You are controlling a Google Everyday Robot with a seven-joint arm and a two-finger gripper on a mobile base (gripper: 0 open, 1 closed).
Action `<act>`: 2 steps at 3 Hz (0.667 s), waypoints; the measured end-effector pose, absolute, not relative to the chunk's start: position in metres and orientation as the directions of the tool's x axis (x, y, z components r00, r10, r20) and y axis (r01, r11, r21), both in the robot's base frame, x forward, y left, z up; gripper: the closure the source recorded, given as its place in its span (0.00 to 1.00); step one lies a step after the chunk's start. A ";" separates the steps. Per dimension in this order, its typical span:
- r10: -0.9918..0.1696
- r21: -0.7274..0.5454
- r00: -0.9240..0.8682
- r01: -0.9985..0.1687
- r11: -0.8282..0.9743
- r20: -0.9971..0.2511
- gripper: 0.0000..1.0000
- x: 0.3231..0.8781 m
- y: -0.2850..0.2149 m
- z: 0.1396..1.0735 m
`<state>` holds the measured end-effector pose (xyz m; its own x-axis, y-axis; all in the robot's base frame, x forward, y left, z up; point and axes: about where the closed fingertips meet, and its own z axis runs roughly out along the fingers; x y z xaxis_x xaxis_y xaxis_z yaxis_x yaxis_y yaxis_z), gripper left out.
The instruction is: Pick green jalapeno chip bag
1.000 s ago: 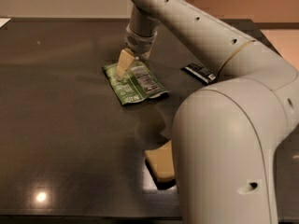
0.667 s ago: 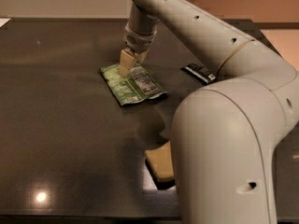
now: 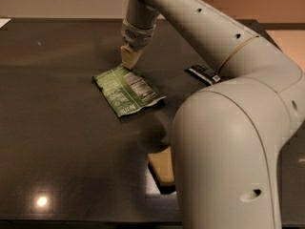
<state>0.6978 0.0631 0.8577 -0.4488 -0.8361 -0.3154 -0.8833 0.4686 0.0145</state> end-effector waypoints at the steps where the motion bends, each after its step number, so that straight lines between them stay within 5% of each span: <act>1: -0.849 0.021 -0.422 -0.898 0.439 -0.317 1.00 0.691 0.064 0.874; 2: -0.856 0.030 -0.401 -0.910 0.414 -0.326 1.00 0.685 0.064 0.892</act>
Offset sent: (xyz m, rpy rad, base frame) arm -0.0233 -0.0072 0.0641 0.0194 0.0253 0.0911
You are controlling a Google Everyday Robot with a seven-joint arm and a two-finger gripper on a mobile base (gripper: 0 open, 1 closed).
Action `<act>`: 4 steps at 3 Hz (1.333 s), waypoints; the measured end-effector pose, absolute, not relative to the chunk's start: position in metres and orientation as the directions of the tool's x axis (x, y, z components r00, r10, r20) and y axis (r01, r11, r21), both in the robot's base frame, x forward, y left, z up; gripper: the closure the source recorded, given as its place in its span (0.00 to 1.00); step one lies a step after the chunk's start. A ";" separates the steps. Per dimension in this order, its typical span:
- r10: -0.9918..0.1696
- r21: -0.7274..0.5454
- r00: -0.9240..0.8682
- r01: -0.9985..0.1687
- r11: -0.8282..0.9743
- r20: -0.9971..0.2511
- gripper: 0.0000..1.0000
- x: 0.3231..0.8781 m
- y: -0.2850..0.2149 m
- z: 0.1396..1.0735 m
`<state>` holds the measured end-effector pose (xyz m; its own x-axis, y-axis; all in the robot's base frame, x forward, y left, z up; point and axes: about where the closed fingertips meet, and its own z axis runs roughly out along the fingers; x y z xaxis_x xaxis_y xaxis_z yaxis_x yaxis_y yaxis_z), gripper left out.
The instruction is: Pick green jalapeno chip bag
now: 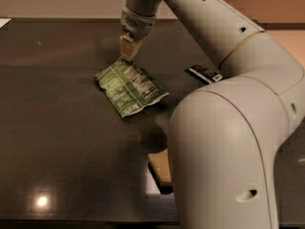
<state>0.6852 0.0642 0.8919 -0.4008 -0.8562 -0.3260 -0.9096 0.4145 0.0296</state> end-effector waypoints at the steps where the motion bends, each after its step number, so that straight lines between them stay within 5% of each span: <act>1: -0.860 0.035 -0.365 -0.925 0.378 -0.356 1.00 0.674 0.067 0.920; 4: -0.837 -0.032 -0.240 -0.956 0.293 -0.492 1.00 0.658 0.075 1.015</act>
Offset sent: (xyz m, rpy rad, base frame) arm -0.0499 -0.0080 0.1161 0.0914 -0.0096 0.1421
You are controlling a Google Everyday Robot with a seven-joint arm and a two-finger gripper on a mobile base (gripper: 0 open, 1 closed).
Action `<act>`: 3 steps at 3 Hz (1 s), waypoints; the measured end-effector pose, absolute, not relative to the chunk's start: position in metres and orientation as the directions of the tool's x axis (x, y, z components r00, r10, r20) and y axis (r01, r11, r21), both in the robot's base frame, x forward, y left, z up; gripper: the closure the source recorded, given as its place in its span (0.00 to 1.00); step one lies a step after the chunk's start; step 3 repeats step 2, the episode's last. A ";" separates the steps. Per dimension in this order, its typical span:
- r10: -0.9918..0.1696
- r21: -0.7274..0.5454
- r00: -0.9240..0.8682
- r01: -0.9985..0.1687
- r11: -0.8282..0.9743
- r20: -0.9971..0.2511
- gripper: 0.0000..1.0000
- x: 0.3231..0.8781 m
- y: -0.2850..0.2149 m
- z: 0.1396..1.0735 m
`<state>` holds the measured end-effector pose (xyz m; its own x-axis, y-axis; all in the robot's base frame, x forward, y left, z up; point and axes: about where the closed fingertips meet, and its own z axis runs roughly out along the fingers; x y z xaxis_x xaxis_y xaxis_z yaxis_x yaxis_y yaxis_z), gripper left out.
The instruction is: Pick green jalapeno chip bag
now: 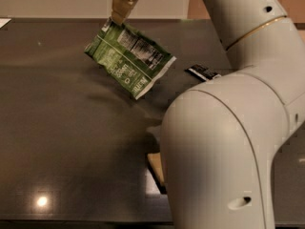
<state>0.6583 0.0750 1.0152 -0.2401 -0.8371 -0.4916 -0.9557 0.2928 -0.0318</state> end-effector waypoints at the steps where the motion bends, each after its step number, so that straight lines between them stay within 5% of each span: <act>1: -0.810 -0.095 -0.191 -0.953 0.289 -0.555 1.00 0.669 0.085 1.043; 3: -0.799 -0.105 -0.185 -0.950 0.295 -0.572 1.00 0.675 0.091 1.044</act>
Offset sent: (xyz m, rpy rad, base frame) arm 0.0007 0.0023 0.0223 0.0253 -0.0488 0.0157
